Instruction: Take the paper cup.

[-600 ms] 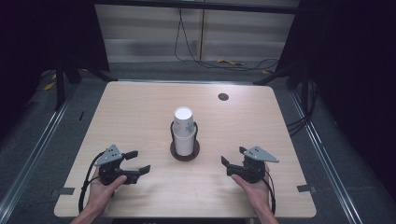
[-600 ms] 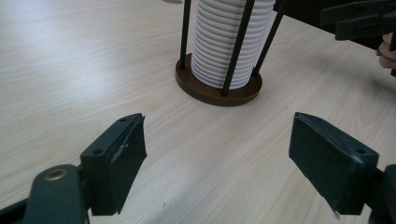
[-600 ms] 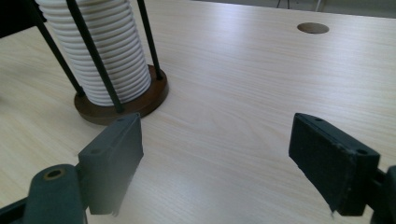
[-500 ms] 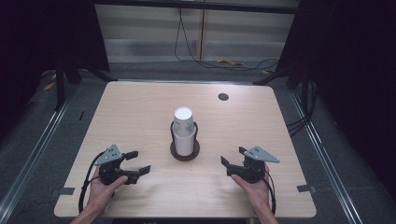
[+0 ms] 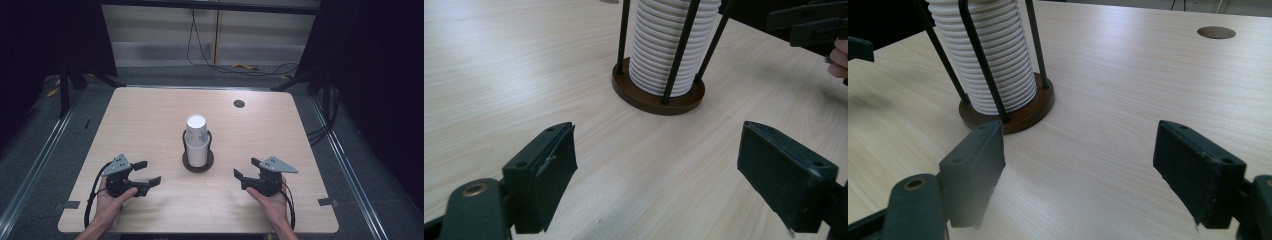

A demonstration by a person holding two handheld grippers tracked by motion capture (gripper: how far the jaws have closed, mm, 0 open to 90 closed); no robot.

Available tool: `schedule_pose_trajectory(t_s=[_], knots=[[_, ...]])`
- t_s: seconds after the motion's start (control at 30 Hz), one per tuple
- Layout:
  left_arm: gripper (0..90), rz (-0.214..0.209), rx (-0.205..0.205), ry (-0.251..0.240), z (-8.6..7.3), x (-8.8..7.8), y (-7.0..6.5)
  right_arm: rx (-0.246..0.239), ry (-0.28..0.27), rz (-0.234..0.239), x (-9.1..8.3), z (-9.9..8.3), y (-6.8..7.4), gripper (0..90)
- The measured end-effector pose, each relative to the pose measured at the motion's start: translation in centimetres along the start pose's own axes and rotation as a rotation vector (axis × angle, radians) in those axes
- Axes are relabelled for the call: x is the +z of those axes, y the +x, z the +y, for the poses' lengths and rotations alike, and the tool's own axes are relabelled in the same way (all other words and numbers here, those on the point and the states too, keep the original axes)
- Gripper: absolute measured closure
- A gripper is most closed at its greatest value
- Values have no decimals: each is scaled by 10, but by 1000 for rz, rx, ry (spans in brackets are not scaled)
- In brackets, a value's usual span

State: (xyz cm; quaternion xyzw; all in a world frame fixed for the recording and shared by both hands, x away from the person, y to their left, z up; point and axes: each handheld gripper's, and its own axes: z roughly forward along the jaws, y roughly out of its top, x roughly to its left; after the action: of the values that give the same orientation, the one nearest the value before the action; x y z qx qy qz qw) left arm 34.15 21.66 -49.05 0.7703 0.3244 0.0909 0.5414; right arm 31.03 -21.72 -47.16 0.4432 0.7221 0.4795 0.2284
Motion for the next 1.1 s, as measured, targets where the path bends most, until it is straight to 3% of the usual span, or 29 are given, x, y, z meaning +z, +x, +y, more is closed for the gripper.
schedule_pose_trajectory(t_s=[0.27,0.63,0.77,0.83,0.93,1.1], knots=[[157,-26,6,-4,1,0,-2,-17,-16,19,-5,4,5,197],[158,-15,19,2,0,-3,-4,-20,-14,62,-6,12,13,218],[158,-26,15,4,1,-3,-4,-34,-26,84,-5,19,17,258],[158,-30,13,7,0,-3,-4,-32,-1,131,-2,23,17,255],[158,-25,19,11,0,-3,-4,-38,6,154,-4,31,17,264],[158,-39,14,11,0,-3,-3,-35,-17,161,-5,40,17,233]])
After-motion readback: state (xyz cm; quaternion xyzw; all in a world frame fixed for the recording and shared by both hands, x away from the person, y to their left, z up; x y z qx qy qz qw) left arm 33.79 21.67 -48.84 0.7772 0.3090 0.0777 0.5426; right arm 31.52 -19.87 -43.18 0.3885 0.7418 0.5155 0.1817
